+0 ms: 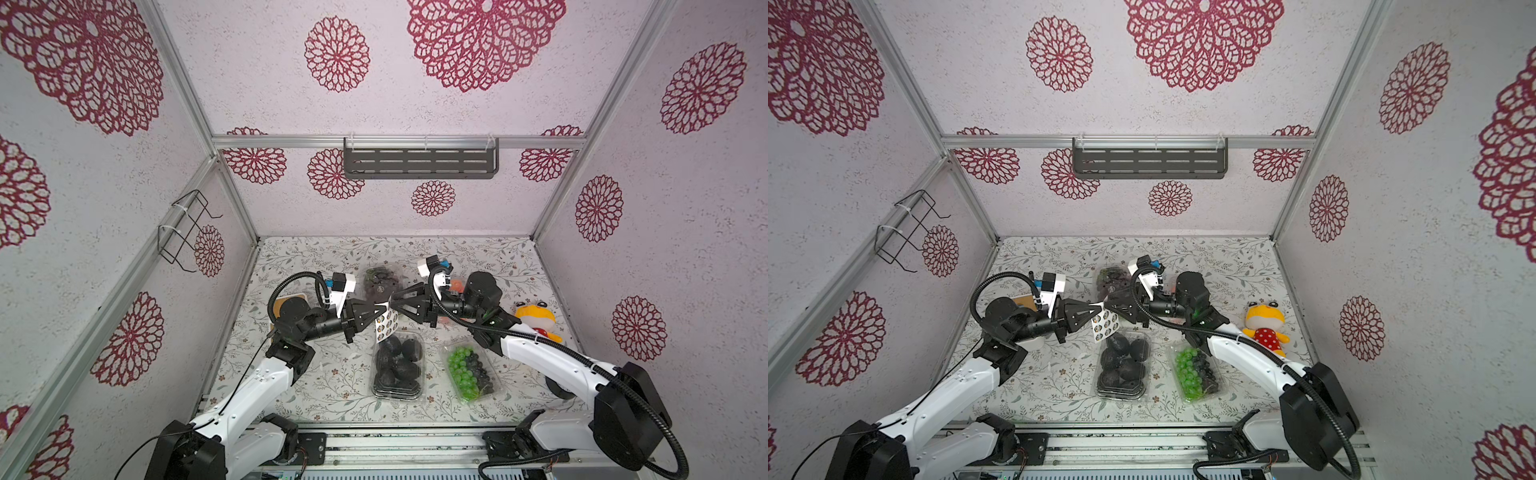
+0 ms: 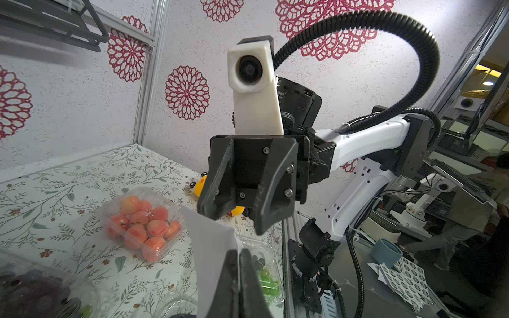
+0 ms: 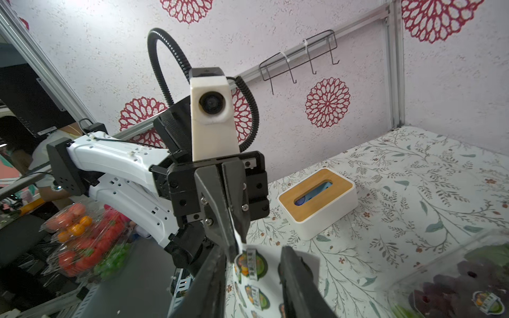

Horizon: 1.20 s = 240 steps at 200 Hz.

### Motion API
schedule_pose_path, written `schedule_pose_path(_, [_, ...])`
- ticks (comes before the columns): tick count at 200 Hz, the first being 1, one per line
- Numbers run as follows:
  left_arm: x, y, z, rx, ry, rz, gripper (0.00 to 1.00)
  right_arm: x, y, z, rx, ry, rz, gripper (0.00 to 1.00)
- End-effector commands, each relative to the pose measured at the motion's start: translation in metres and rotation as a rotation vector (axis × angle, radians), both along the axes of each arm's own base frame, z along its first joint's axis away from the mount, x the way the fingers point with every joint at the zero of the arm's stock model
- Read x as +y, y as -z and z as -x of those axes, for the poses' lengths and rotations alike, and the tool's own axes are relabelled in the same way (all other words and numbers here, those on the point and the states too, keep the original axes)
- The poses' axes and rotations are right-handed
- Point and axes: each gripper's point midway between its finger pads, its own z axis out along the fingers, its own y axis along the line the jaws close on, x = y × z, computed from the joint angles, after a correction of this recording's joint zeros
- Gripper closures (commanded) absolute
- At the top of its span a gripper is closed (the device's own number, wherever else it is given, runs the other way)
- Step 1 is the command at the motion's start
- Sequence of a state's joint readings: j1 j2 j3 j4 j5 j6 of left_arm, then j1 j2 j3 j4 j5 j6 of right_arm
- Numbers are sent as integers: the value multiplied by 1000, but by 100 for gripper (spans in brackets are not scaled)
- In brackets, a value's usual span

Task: Label fruit boxes
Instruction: Tear off the label from the label sticker.

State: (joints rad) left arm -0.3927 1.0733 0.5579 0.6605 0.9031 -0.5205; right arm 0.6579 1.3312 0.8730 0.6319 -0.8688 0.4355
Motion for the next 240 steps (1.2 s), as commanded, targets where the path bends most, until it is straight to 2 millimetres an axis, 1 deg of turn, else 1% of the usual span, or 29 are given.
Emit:
schedule_pose_path(1, [-1, -3, 0, -15, 4, 8, 100, 2, -17, 10, -42, -50, -38, 59])
schedule_pose_path(36, [-2, -4, 0, -14, 6, 9, 100, 7, -13, 11, -37, -58, -16, 57])
schedule_pose_path(65, [-2, -4, -1, -14, 6, 10, 100, 10, -9, 5, -30, -32, -3, 57])
schedule_pose_path(105, [-3, -4, 1, -12, 18, 11, 100, 11, -10, 4, -41, -28, -9, 58])
schedule_pose_path(122, [-2, -5, 2, -14, 20, 12, 100, 11, -10, 4, -43, -28, -8, 62])
schedule_pose_path(147, [-2, -7, 5, -23, 21, 15, 100, 12, -5, 0, -45, -11, 11, 72])
schedule_pose_path(177, [-1, -7, 5, -21, 19, 14, 100, 10, -5, -2, -49, -1, 16, 78])
schedule_pose_path(206, [-2, -6, 5, -19, 21, 12, 100, 8, -7, -2, -58, 13, 15, 88])
schedule_pose_path(228, [-1, -7, 5, -20, 16, 13, 100, 6, -6, -5, -61, 33, 28, 97])
schedule_pose_path(240, [0, -6, 6, -21, 17, 13, 100, 3, -5, -6, -62, 44, 30, 99])
